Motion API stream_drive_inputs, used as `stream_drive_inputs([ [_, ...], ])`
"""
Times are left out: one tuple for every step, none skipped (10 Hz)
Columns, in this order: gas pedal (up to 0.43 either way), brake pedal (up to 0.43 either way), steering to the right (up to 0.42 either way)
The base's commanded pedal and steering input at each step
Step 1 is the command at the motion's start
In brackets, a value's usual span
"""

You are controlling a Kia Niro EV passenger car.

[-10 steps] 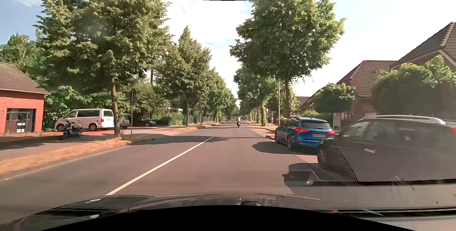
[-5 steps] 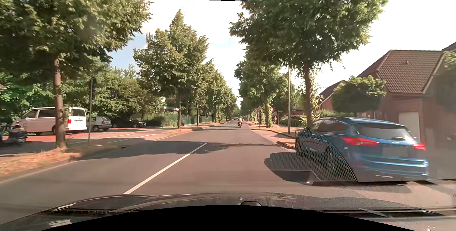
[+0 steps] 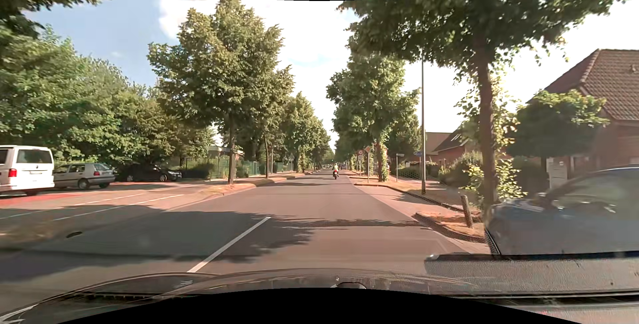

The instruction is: Follow the waypoints while adhering to traffic rules and regulations

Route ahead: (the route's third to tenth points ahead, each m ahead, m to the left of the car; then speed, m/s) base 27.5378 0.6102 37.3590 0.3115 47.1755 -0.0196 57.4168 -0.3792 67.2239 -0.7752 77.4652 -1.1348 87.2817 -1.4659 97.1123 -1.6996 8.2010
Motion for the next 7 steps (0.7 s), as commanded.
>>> stream_drive_inputs([
  [0.15, 0.0, 0.01],
  [0.15, 0.0, 0.01],
  [0.15, 0.0, 0.007],
  [0.15, 0.0, 0.006],
  [0.15, 0.0, 0.006],
  [0.15, 0.0, 0.006],
  [0.15, 0.0, 0.007],
])
